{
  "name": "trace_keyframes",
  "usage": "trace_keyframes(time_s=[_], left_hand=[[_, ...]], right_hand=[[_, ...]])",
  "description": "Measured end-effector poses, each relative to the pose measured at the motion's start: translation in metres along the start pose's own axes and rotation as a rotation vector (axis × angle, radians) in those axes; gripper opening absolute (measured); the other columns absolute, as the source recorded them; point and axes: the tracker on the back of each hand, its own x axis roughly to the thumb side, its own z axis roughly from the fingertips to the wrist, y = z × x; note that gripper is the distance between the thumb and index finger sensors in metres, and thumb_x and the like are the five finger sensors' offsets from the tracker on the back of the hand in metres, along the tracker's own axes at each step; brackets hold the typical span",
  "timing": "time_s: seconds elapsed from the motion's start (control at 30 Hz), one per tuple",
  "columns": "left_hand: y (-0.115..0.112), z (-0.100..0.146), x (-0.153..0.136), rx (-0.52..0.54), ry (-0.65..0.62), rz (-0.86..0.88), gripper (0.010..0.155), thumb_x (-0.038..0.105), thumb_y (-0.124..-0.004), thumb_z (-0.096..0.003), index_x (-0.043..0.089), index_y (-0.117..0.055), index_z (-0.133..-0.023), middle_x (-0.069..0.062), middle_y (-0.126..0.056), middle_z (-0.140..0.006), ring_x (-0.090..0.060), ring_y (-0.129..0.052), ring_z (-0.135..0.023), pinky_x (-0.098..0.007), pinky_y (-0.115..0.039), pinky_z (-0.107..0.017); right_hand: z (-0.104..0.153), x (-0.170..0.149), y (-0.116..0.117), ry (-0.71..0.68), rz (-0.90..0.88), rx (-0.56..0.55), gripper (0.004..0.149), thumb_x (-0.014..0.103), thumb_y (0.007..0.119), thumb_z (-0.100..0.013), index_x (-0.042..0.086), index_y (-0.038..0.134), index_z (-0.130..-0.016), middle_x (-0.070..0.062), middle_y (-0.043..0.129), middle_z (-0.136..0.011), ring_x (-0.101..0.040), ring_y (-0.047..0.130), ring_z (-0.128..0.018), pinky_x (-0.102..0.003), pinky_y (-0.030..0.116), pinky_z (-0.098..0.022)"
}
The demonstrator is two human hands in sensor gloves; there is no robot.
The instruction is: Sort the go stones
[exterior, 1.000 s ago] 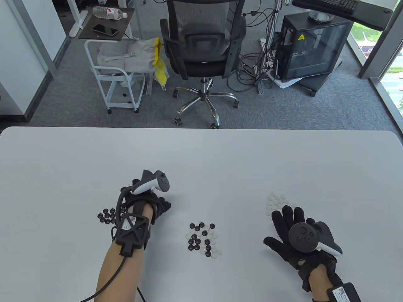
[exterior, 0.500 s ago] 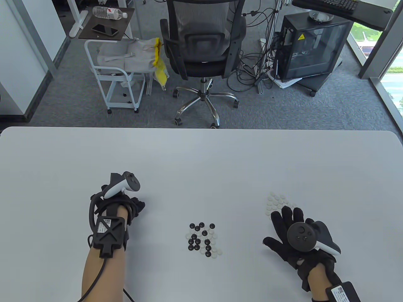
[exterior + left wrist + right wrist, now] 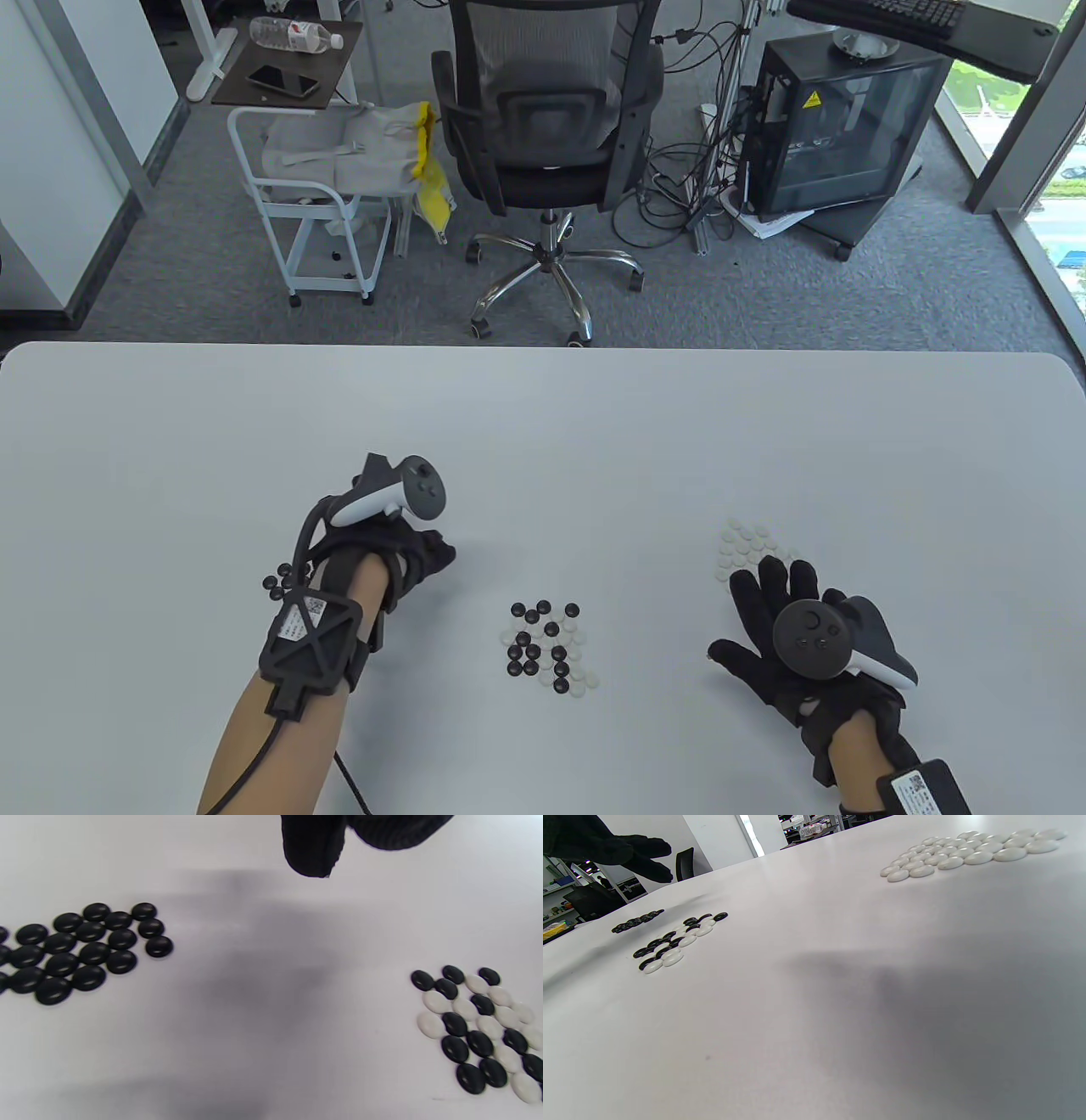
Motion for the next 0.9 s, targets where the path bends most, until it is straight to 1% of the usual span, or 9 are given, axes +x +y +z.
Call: trace_keyframes(time_s=[0.17,0.3,0.4,0.5,0.57,0.6,0.67,0.73,0.9], left_hand=[[-0.012,-0.006,0.059,-0.035,-0.166,-0.111,0.066,0.054,-0.052,-0.0520,0.032,-0.059,-0.114,-0.023,0.004,-0.115,-0.055,0.011,-0.095,-0.082,-0.007,-0.057],[-0.026,-0.017,0.094,-0.068,-0.253,-0.157,0.066,0.053,-0.051,-0.0520,0.032,-0.057,-0.114,-0.024,0.004,-0.115,-0.055,0.011,-0.095,-0.082,-0.007,-0.057],[-0.034,-0.027,0.110,-0.090,-0.284,-0.174,0.066,0.054,-0.051,-0.0519,0.033,-0.053,-0.115,-0.024,0.006,-0.115,-0.055,0.013,-0.095,-0.082,-0.007,-0.057],[-0.041,-0.036,0.120,-0.112,-0.289,-0.199,0.067,0.054,-0.051,-0.0516,0.034,-0.048,-0.115,-0.024,0.009,-0.113,-0.054,0.014,-0.094,-0.082,-0.006,-0.056],[-0.045,-0.042,0.122,-0.125,-0.284,-0.209,0.067,0.054,-0.050,-0.0514,0.034,-0.046,-0.116,-0.023,0.010,-0.113,-0.054,0.015,-0.093,-0.082,-0.006,-0.056],[-0.046,-0.046,0.121,-0.131,-0.260,-0.212,0.068,0.054,-0.050,-0.0514,0.034,-0.046,-0.116,-0.023,0.009,-0.113,-0.054,0.015,-0.093,-0.082,-0.005,-0.055],[-0.041,-0.050,0.115,-0.108,-0.225,-0.188,0.067,0.054,-0.050,-0.0512,0.035,-0.045,-0.116,-0.023,0.010,-0.113,-0.054,0.015,-0.093,-0.082,-0.004,-0.054],[-0.034,-0.055,0.103,-0.096,-0.183,-0.147,0.067,0.054,-0.050,-0.0513,0.035,-0.048,-0.115,-0.022,0.010,-0.113,-0.054,0.016,-0.093,-0.082,-0.003,-0.054],[-0.015,-0.063,0.050,-0.093,-0.020,-0.002,0.067,0.055,-0.049,-0.0511,0.035,-0.050,-0.115,-0.022,0.012,-0.112,-0.053,0.017,-0.092,-0.082,-0.002,-0.055]], right_hand=[[0.000,0.000,0.000,0.000,0.000,0.000,0.086,0.050,0.054,-0.066,-0.009,0.016,-0.116,-0.049,0.000,-0.107,-0.070,-0.007,-0.088,-0.089,0.007,-0.053],[0.000,0.000,0.000,0.000,0.000,0.000,0.087,0.050,0.054,-0.065,-0.009,0.016,-0.116,-0.049,0.000,-0.107,-0.070,-0.007,-0.088,-0.089,0.007,-0.053],[0.000,0.000,0.000,0.000,0.000,0.000,0.086,0.050,0.054,-0.066,-0.009,0.016,-0.116,-0.049,0.000,-0.107,-0.070,-0.007,-0.088,-0.089,0.007,-0.053],[0.000,0.000,0.000,-0.004,0.000,-0.007,0.087,0.050,0.054,-0.065,-0.009,0.016,-0.116,-0.049,0.000,-0.107,-0.070,-0.007,-0.088,-0.089,0.007,-0.053],[0.000,0.000,0.000,-0.004,0.000,-0.007,0.086,0.050,0.054,-0.066,-0.009,0.016,-0.116,-0.049,0.000,-0.107,-0.070,-0.007,-0.088,-0.089,0.007,-0.053],[0.000,0.000,0.000,-0.004,0.000,-0.007,0.086,0.050,0.054,-0.066,-0.009,0.016,-0.116,-0.049,0.000,-0.107,-0.070,-0.007,-0.088,-0.090,0.007,-0.053],[0.000,-0.001,0.000,-0.004,-0.001,-0.008,0.086,0.050,0.054,-0.066,-0.009,0.016,-0.116,-0.049,0.000,-0.107,-0.070,-0.007,-0.088,-0.090,0.007,-0.053],[0.000,-0.001,0.000,-0.003,-0.001,-0.008,0.086,0.050,0.054,-0.066,-0.009,0.016,-0.116,-0.049,0.000,-0.107,-0.070,-0.007,-0.088,-0.089,0.007,-0.053],[0.000,-0.001,0.001,-0.003,-0.001,-0.006,0.086,0.050,0.054,-0.066,-0.009,0.016,-0.116,-0.049,0.000,-0.107,-0.070,-0.007,-0.088,-0.089,0.007,-0.053]])
